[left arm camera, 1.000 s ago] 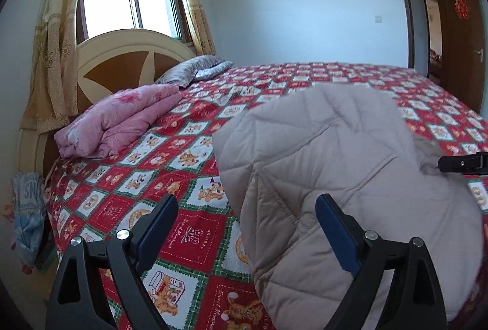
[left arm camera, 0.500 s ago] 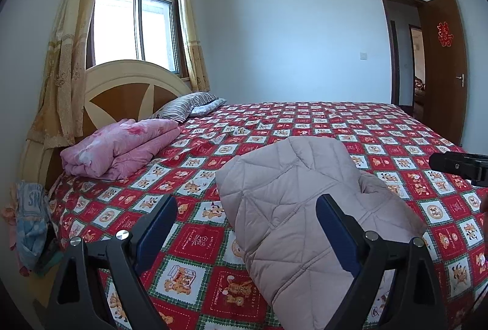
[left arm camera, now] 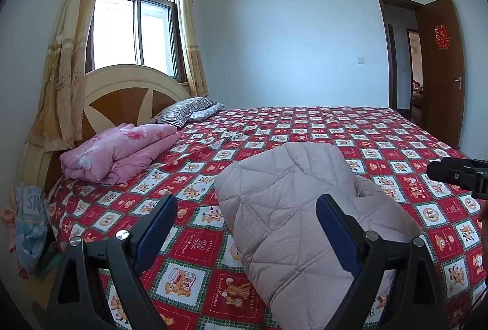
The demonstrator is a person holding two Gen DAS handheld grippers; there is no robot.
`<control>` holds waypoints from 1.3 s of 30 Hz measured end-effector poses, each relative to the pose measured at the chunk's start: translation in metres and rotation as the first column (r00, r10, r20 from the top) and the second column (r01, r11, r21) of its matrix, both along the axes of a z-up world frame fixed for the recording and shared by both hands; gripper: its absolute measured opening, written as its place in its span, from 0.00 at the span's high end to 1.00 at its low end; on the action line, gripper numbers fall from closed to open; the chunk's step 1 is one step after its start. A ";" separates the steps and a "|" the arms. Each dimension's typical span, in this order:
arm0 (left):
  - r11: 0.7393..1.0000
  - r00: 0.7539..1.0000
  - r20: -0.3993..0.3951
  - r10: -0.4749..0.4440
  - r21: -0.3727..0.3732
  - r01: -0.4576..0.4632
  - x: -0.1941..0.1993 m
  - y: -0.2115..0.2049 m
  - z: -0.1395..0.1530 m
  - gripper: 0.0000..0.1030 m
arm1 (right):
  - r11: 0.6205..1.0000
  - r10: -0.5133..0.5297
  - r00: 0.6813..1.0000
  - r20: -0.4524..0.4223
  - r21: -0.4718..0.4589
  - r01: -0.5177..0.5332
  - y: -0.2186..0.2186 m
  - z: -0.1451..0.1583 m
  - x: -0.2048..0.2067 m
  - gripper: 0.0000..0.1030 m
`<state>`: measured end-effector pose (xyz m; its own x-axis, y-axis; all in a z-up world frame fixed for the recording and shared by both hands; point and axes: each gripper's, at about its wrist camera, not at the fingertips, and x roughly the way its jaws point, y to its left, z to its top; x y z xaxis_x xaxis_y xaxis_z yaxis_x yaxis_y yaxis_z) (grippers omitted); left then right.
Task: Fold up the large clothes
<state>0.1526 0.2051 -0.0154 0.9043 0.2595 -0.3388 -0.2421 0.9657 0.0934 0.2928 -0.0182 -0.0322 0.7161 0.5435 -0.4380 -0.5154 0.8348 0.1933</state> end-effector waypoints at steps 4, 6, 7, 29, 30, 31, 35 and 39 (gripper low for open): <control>1.000 1.000 -0.001 0.003 0.002 -0.003 0.001 -0.001 -0.001 0.10 | 1.000 0.003 1.000 -0.002 -0.002 -0.003 0.003 -0.003 -0.004 0.08; 1.000 1.000 -0.002 0.002 0.003 -0.002 0.001 0.000 -0.001 0.10 | 1.000 0.003 1.000 -0.002 -0.001 -0.003 0.002 -0.003 -0.005 0.08; 1.000 1.000 -0.002 0.001 0.005 -0.001 0.001 0.000 -0.001 0.10 | 1.000 0.002 1.000 -0.002 -0.001 -0.002 0.002 -0.003 -0.005 0.08; 1.000 1.000 -0.015 0.006 0.009 -0.006 0.004 -0.003 -0.004 0.10 | 1.000 -0.011 1.000 0.005 0.001 0.011 -0.006 -0.001 -0.007 0.08; 1.000 1.000 -0.015 0.006 0.004 -0.006 0.004 -0.002 -0.004 0.10 | 1.000 -0.013 1.000 0.007 0.001 0.012 -0.007 0.000 -0.007 0.08; 1.000 1.000 -0.016 0.009 0.000 -0.009 0.004 -0.002 -0.004 0.10 | 1.000 -0.013 1.000 0.008 0.001 0.013 -0.007 0.000 -0.007 0.08; 1.000 1.000 -0.021 0.017 0.003 -0.017 0.005 -0.002 -0.004 0.10 | 1.000 -0.016 1.000 0.019 -0.004 0.016 -0.007 0.003 -0.008 0.08; 1.000 0.999 -0.021 0.025 0.002 -0.025 0.005 -0.002 -0.002 0.10 | 1.000 -0.010 0.999 0.030 -0.010 0.011 -0.004 0.005 -0.010 0.08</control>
<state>0.1578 0.2034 -0.0175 0.8905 0.2822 -0.3570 -0.2638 0.9593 0.1002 0.2828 -0.0221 -0.0276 0.7347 0.5313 -0.4218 -0.5121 0.8422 0.1689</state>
